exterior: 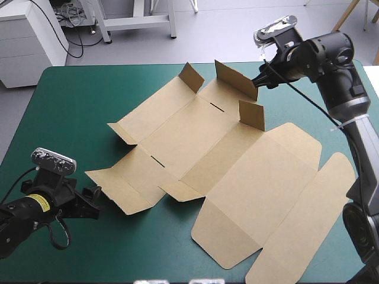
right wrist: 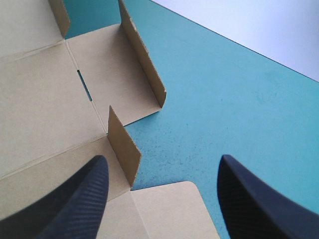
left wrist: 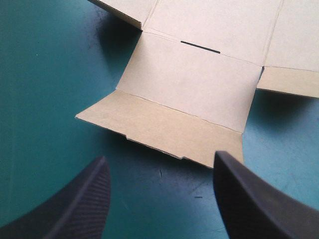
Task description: Fold the box
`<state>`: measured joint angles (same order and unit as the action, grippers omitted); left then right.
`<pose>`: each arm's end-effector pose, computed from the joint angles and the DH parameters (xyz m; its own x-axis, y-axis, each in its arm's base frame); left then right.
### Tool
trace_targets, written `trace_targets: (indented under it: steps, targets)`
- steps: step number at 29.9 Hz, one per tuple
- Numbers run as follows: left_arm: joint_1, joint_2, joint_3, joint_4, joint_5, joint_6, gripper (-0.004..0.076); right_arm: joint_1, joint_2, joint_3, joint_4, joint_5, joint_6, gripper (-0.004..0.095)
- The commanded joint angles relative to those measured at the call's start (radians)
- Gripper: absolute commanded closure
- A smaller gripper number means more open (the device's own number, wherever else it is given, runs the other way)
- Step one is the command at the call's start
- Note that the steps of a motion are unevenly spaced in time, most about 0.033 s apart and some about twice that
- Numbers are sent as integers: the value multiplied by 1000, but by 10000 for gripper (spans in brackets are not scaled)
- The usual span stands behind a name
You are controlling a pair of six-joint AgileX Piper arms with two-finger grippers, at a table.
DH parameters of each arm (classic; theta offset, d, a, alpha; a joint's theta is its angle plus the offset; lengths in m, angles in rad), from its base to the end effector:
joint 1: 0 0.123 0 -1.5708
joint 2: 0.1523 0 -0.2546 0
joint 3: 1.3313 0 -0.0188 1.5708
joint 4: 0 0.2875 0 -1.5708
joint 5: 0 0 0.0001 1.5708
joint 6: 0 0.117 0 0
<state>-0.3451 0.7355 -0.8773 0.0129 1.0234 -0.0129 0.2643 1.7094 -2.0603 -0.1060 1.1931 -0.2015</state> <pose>0.1858 -0.0654 0.3205 -0.6734 0.2355 -0.7008 0.3269 0.9451 0.0035 0.3990 0.0961 0.4262 -0.5956 -0.4070 -0.6925 -0.3426 0.9085 -0.2393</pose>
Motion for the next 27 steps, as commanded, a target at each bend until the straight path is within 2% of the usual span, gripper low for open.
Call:
trace_targets:
  steps: [1,6,12,19,27]
  targets:
    - [1,0,-32,-1,-53,-1,294,-80,-26,-39,76,-17,-35,328]
    - [1,0,-32,-1,-53,-1,294,-183,51,-44,276,10,-94,328]
    - [1,0,-32,1,-51,-1,294,-176,125,-67,377,10,-132,325]
    - [1,0,-32,3,-51,-1,294,-109,228,-76,318,7,-157,236]
    - [1,0,-32,7,-48,-1,294,-98,331,-76,277,9,-138,242]
